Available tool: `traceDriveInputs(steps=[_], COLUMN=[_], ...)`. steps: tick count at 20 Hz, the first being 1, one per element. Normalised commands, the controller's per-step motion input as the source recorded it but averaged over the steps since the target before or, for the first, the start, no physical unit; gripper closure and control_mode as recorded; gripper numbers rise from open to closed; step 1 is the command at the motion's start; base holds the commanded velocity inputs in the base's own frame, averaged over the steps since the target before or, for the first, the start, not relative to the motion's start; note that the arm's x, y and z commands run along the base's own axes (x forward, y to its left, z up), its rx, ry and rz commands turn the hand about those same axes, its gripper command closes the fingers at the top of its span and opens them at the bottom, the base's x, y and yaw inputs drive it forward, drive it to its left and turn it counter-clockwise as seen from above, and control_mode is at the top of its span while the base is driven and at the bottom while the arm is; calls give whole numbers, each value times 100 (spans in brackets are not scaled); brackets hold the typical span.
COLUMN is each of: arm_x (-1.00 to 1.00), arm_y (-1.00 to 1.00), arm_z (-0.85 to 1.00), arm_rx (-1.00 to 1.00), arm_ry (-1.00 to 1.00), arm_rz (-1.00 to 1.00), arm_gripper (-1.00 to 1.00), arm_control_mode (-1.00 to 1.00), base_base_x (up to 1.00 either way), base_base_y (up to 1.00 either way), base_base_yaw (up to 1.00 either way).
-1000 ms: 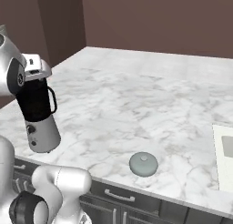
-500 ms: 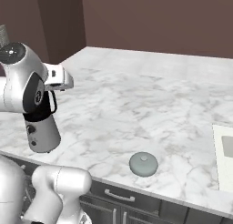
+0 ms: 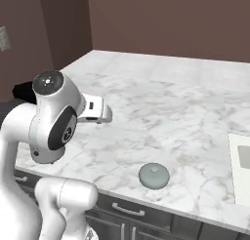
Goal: Grab the onion and lemon wedge from the fridge, place them in the blender, close the lid, and turn on the blender to create a marinade.
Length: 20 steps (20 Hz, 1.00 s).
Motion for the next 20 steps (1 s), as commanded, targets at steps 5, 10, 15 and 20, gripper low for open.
traceDriveInputs(steps=[5, 10, 15, 20], arm_x=[-6, 0, 7, 1], arm_y=[-97, -96, -80, -30], arm_z=[-66, -45, -27, -27], arm_rx=[0, 3, 9, 7], arm_ry=[13, 22, 26, 23], arm_rz=[-26, -27, -22, -5], arm_gripper=[-100, -100, -100, -100], arm_control_mode=[-100, -100, -100, -100], base_base_x=[0, 0, 0, 0], base_base_y=[0, 0, 0, 0], base_base_yaw=[0, 0, 0, 0])
